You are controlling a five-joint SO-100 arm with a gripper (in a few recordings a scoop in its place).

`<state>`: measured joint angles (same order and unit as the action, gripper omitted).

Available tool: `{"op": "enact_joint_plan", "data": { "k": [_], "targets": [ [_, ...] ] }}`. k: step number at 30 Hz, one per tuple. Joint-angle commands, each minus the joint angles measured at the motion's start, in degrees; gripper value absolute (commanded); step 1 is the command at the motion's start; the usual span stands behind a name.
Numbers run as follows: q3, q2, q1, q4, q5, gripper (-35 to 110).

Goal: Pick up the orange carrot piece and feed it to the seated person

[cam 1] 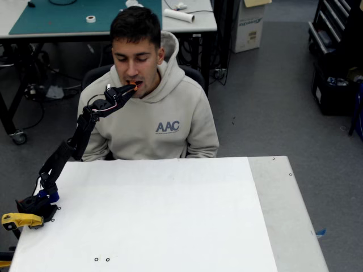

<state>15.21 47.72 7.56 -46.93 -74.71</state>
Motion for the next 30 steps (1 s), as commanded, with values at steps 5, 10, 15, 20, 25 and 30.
{"op": "enact_joint_plan", "data": {
  "k": [5,10,15,20,25,30],
  "targets": [
    [3.8,3.7,0.9,0.0,-0.4,4],
    [3.9,4.0,1.3,0.0,-0.4,21],
    [3.8,3.7,1.8,0.0,-0.4,30],
    [3.8,3.9,6.0,0.0,-0.4,31],
    [3.5,3.3,10.3,0.0,-0.4,31],
    [2.9,3.3,11.1,-0.8,0.4,31]
  ]
}}
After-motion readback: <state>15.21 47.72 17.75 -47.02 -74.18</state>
